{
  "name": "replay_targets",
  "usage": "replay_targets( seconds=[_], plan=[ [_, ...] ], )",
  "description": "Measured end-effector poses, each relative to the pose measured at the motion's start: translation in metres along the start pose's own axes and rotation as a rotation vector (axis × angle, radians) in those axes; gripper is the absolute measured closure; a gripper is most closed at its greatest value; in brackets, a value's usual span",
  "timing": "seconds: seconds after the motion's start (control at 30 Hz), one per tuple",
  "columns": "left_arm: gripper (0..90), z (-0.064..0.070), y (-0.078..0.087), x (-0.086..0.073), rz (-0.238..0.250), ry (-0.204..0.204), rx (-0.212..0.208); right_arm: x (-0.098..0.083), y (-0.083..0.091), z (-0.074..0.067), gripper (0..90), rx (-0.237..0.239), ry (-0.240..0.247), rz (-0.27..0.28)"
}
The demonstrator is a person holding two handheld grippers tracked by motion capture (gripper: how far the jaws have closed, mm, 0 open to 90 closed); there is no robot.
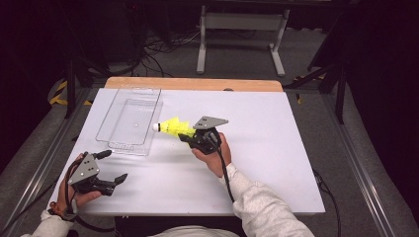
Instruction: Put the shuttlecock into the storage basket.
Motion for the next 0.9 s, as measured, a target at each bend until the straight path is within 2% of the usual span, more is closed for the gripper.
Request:
replay_targets(
  seconds=[0.33,0.5,0.9],
  plan=[
    [6.1,0.001,0.001,0.0,0.003,-0.002,-0.005,0.014,-0.015,-0.004,88.1,0.021,0.003,0.021],
    [6.1,0.001,0.001,0.0,0.0,-0.003,-0.003,0.027,-0.023,-0.004,88.1,0.028,0.022,0.02],
    [6.1,0.001,0.001,-0.001,0.0,0.001,0.001,0.044,-0.041,-0.004,88.1,0.048,0.033,0.013]
  ],
)
Point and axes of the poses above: each handheld gripper's, and its own axes: y roughly backward along the jaws, x roughly out of its top, z roughly to its right, the point moved 6 cm from there along -y, roughly forward along the jaws, and after that the axes turned 14 degrees about y, right-handed, at the moved point
